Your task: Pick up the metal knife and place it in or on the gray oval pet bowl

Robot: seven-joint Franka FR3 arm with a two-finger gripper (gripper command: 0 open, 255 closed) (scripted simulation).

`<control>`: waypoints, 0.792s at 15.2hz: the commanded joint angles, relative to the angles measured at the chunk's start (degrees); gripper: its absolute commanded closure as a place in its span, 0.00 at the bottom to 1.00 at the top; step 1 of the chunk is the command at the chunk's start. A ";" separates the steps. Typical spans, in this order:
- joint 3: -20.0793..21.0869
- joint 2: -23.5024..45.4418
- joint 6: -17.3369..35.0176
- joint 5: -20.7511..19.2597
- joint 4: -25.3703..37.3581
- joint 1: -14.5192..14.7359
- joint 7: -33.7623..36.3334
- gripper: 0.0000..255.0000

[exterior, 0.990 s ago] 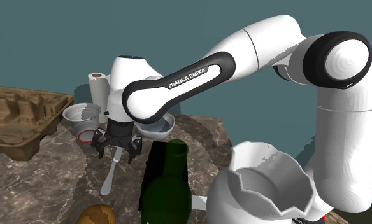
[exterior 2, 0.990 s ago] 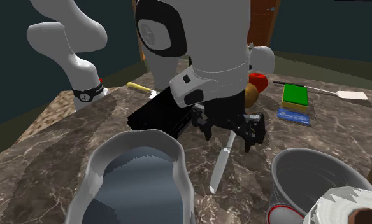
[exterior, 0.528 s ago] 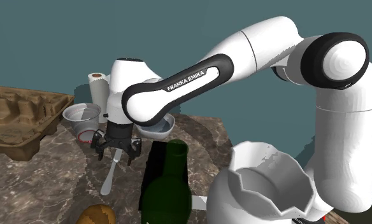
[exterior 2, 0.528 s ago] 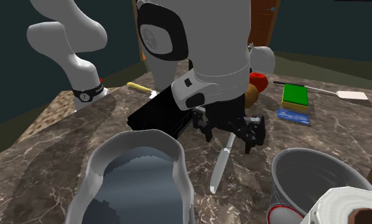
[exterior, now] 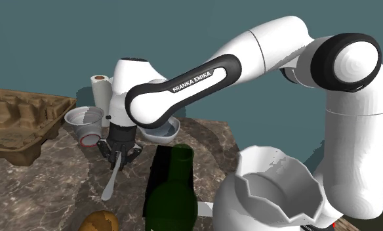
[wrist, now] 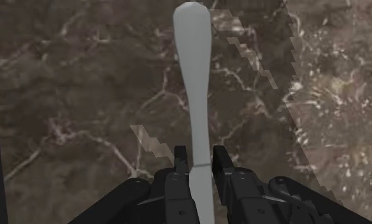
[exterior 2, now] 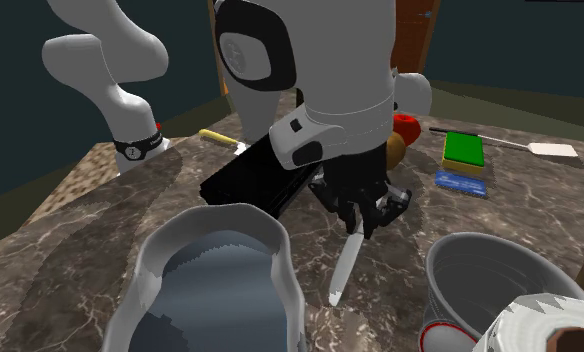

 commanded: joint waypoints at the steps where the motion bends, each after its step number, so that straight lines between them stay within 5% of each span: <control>1: -0.06 0.17 -0.08 0.01 -0.27 -0.02 -0.01 1.00; 12: 1.05 -3.09 -5.57 1.62 2.32 -0.85 -0.09 1.00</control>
